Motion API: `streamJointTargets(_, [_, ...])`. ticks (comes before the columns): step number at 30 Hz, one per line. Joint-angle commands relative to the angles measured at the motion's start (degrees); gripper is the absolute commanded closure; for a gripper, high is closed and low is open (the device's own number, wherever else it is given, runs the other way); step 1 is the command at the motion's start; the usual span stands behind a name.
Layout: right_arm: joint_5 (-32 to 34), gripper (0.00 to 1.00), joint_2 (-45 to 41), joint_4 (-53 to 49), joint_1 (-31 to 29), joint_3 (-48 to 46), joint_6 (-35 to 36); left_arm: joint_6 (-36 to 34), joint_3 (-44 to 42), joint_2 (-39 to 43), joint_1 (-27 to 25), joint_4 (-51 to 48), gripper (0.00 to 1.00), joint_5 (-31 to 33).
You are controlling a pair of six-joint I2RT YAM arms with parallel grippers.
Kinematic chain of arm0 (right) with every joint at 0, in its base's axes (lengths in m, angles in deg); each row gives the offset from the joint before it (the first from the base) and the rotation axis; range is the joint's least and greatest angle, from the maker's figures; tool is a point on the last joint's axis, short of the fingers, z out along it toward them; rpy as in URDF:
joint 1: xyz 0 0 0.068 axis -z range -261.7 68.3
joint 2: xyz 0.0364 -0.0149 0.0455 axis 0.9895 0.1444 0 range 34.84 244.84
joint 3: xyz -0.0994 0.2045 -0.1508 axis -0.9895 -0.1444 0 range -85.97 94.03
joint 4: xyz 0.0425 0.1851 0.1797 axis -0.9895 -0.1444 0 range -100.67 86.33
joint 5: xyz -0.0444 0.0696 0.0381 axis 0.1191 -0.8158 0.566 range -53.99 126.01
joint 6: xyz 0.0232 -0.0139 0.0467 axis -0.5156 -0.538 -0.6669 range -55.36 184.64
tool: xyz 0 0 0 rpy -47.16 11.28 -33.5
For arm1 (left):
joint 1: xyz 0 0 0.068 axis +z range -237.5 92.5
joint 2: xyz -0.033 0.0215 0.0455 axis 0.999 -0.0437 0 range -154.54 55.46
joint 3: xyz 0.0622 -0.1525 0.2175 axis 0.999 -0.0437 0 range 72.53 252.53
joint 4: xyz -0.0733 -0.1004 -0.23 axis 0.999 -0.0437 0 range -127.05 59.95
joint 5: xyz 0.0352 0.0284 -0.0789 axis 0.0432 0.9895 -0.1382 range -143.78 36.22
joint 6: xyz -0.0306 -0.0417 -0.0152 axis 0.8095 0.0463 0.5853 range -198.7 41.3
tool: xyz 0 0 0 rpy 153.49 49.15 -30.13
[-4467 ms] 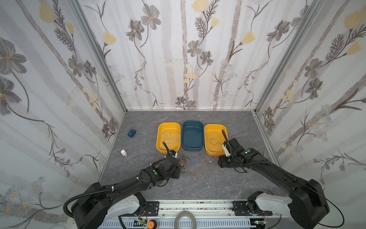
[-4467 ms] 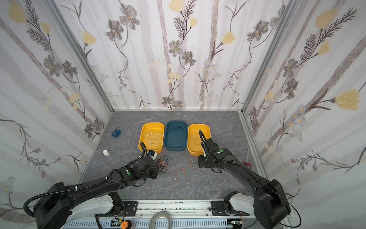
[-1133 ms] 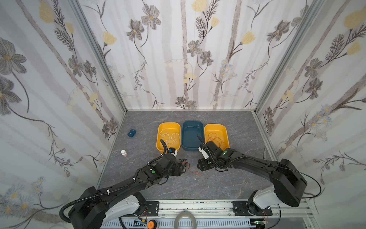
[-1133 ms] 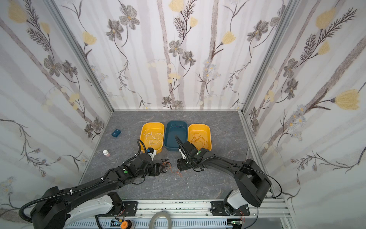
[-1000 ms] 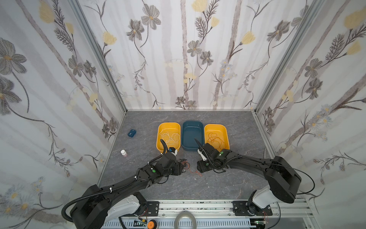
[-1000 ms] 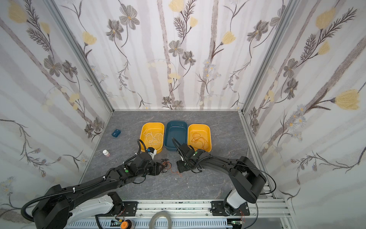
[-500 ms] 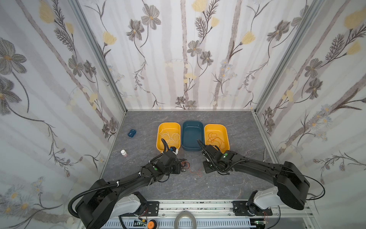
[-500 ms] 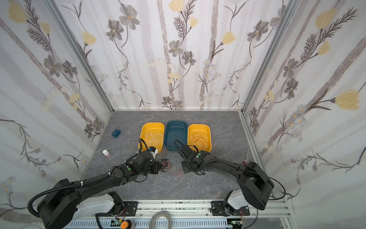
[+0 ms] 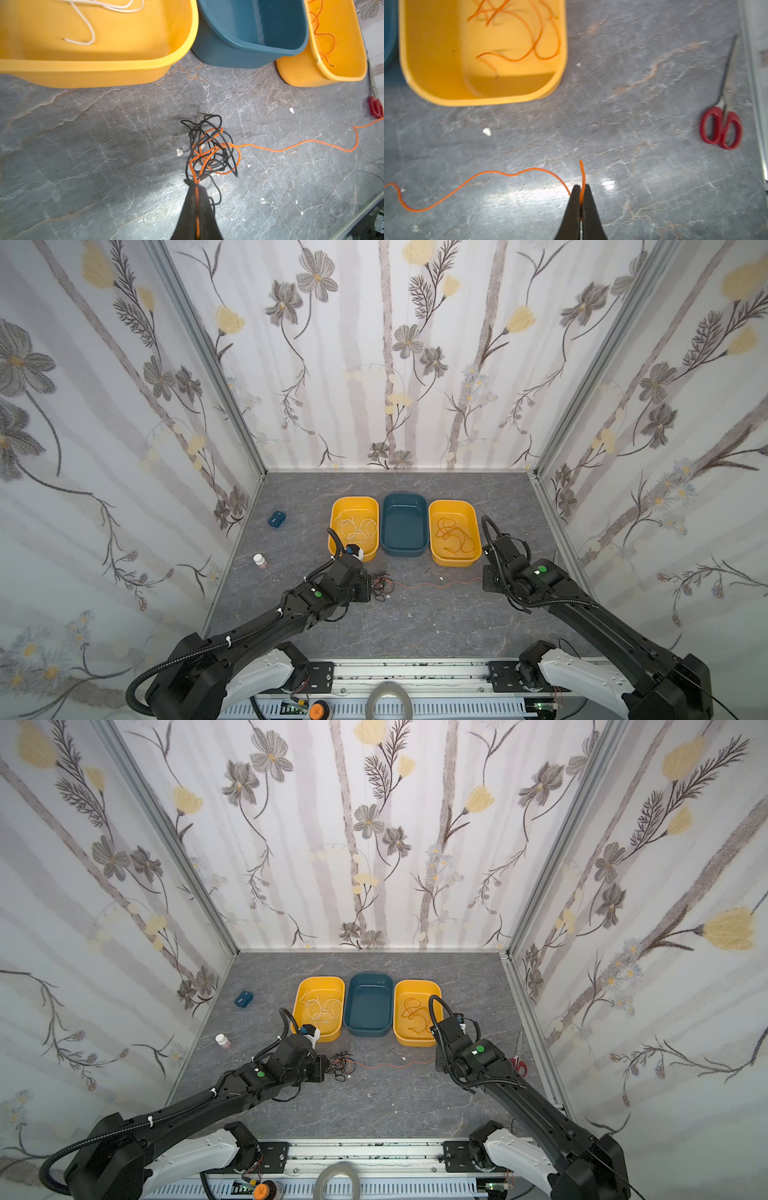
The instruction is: Untangle the cables
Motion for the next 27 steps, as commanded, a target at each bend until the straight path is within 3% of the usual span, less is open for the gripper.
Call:
streamJointTargets(1, [4.97, 1.0, -3.08, -3.82, 3.14, -0.64, -1.21, 0.75, 0.44, 0.37, 0.26, -2.35, 0.95, 2.07])
streamJointTargets(3, [5.5, 1.0, -4.24, -4.13, 5.45, -0.75, -1.44, 1.1, 0.35, 0.47, 0.27, -2.97, 0.95, 2.54])
streamJointTargets(7, [-0.98, 1.0, -2.92, -1.11, 6.83, -1.07, 0.07, 1.08, 0.33, 0.52, 0.35, -2.7, 0.89, 1.24])
streamJointTargets(9, [-4.5, 0.93, -0.98, -0.69, 6.8, -1.28, 0.33, 0.74, 0.38, 0.08, 0.3, -1.68, 0.82, -1.27])
streamJointTargets(12, [-8.3, 0.74, 0.38, 1.11, 6.15, -3.21, -0.18, 0.42, 1.27, -1.2, 0.35, -1.85, 0.71, -4.22])
streamJointTargets(16, [-8.1, 0.58, -0.96, 1.53, 3.35, -4.18, -1.19, -0.19, 3.78, -0.7, 0.26, -6.18, 0.6, -4.13])
streamJointTargets(23, [-7.61, 0.57, -1.37, 4.51, -6.6, -0.56, -0.25, -3.79, 8.3, -0.68, 0.33, -7.77, 0.49, -4.44])
streamJointTargets(27, [-16.29, 0.53, 2.72, 12.69, -10.3, 0.35, 1.74, -3.97, 9.2, -6.59, 0.35, -3.03, 0.5, -8.44])
